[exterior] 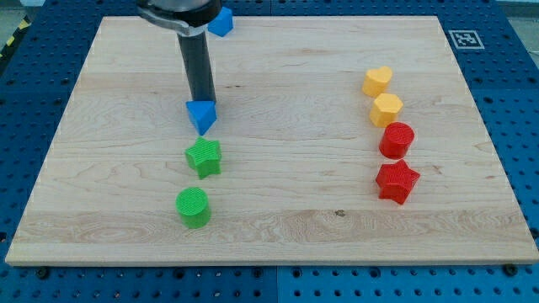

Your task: Push the blue cube to the blue triangle

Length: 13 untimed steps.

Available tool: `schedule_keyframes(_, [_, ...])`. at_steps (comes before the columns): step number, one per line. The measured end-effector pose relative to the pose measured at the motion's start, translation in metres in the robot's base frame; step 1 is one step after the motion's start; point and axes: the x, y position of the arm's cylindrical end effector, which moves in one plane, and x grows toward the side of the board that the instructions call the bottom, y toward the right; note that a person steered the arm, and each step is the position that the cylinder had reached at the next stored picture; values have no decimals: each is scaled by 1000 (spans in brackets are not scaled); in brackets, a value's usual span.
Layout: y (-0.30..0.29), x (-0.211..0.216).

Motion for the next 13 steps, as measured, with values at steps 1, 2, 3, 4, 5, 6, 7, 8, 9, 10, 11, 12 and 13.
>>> schedule_keyframes(1, [-3,3])
schedule_keyframes(2, [-18,-47])
schedule_keyframes(3, [-50,-124])
schedule_keyframes(4, [-80,-212])
schedule_keyframes(5, [-75,-213])
schedule_keyframes(6, [-42,-211])
schedule_keyframes(7, [17,-211])
schedule_keyframes(8, [42,-208])
schedule_keyframes(9, [45,-194])
schedule_keyframes(10, [62,-187])
schedule_keyframes(11, [87,-187])
schedule_keyframes(12, [102,-186])
schedule_keyframes(13, [102,-175])
